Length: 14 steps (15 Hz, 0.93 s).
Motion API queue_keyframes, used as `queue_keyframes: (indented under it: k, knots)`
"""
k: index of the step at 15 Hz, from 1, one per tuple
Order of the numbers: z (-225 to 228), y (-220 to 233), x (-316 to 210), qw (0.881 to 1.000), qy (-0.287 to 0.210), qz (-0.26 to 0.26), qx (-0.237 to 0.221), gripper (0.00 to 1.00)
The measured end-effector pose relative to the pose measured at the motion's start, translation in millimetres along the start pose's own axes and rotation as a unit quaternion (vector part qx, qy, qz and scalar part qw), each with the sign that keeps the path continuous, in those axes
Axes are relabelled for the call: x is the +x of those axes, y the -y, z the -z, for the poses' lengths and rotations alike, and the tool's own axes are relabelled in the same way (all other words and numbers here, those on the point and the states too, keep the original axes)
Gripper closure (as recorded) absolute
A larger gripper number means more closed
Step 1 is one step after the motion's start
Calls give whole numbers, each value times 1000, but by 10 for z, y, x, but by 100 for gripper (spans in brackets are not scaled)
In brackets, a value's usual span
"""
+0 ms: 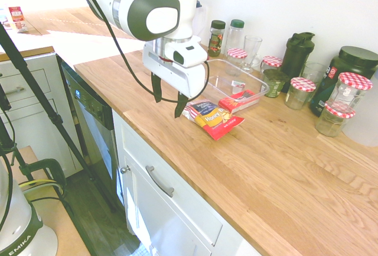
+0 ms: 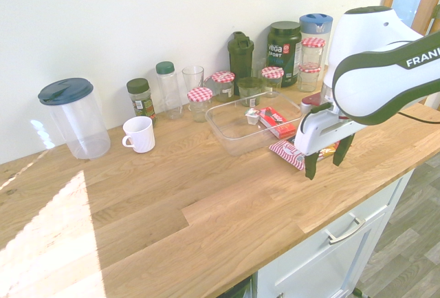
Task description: Put the chip bag into the container
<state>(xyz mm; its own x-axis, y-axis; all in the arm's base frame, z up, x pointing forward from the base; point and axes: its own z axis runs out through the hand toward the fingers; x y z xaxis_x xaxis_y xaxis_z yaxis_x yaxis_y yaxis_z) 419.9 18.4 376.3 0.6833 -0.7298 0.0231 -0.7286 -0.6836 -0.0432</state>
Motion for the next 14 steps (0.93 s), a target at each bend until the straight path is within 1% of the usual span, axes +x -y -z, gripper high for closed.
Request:
queue_keyframes:
  k: [4, 6, 11, 14]
  knots:
    - [-4, -34, 36, 1000, -3, -2, -5, 0]
    - [30, -107, 144, 1000, -5, -12, -1, 0]
    - [272, -444, 726, 999, -16, -34, 28, 0]
    - [217, -590, 1153, 998, 2, -32, 52, 0]
